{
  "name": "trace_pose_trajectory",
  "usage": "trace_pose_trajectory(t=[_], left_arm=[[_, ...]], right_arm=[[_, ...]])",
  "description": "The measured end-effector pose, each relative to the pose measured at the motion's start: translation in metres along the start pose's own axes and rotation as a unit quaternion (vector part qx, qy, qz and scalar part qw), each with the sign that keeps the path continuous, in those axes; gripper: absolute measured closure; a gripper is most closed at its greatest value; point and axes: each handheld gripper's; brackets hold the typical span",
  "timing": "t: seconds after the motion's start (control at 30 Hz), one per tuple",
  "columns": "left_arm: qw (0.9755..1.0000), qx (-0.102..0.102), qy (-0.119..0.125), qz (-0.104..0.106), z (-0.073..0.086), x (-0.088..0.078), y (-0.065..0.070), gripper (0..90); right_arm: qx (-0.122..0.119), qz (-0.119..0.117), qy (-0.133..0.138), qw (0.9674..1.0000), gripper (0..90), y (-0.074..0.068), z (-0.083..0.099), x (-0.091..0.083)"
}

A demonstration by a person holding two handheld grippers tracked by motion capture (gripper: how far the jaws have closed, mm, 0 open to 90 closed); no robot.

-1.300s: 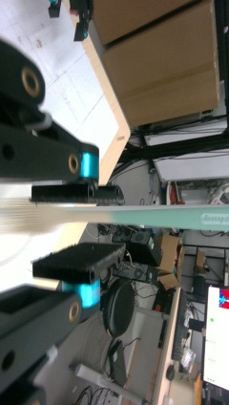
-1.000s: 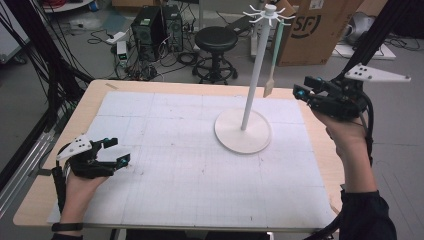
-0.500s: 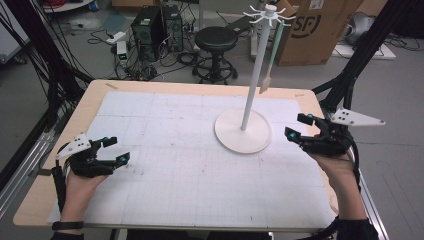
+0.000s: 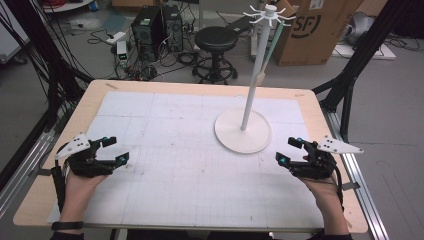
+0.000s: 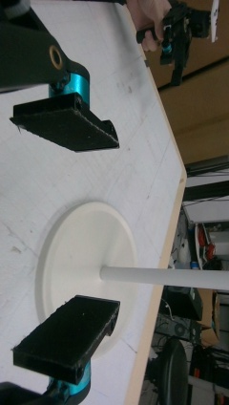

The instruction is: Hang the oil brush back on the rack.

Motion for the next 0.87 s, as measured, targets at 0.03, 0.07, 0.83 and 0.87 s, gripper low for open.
trace_pose_trajectory(t=[0.03, 0.07, 0.83, 0.87], left_arm=[[1.0, 0.001, 0.0, 0.0, 0.0, 0.0, 0.0, 17.1], [1.0, 0.002, 0.0, 0.0, 0.0, 0.0, 0.0, 17.1], [0.9999, 0.004, -0.011, 0.003, 0.0, 0.001, 0.003, 17.1], [0.9999, 0.005, -0.011, 0.001, 0.0, 0.001, 0.003, 17.1]], right_arm=[[0.004, 0.001, -0.002, 1.0, 18.2, 0.0, 0.003, 0.001], [0.004, 0.001, -0.003, 1.0, 18.2, 0.0, 0.007, 0.003], [-0.003, 0.006, -0.029, 0.9996, 16.9, 0.004, 0.018, 0.011], [-0.001, 0.005, -0.029, 0.9996, 17.0, 0.004, 0.018, 0.01]])
Point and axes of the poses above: each handheld gripper's, and its own axes: x roughly forward along the jaws, z roughly out of its underside, y roughly to its right, and after that the axes turned 7 degrees about -y, right-handed
